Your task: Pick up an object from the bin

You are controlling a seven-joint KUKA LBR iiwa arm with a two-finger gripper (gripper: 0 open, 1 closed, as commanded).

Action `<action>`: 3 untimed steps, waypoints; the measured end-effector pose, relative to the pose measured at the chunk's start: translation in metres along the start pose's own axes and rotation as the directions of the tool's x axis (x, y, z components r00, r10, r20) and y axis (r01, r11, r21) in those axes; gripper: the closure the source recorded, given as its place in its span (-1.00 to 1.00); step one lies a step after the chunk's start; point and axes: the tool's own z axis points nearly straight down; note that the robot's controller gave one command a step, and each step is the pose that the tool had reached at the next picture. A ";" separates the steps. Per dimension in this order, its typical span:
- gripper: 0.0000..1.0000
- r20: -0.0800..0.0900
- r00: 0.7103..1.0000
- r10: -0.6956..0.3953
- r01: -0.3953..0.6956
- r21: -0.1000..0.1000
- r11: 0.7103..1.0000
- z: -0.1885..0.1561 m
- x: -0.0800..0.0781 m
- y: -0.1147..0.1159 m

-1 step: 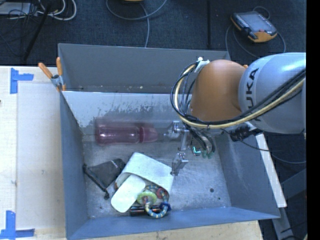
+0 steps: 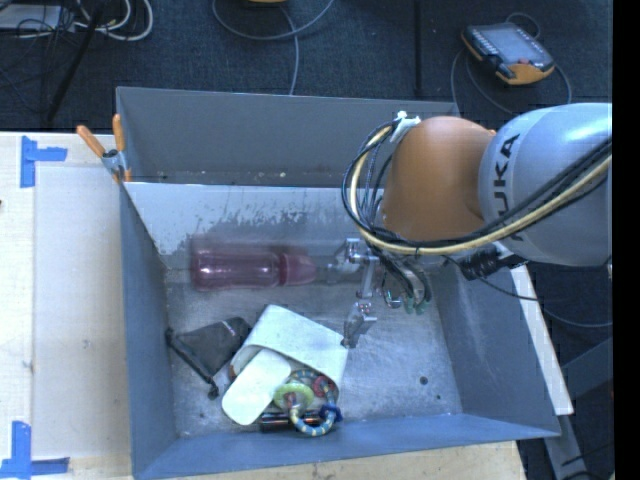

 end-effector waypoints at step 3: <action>1.00 0.054 0.976 -0.213 0.213 0.000 0.977 0.055 0.028 0.055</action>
Offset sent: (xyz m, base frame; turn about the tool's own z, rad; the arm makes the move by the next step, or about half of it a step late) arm -0.0417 0.0520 -0.0638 -0.2219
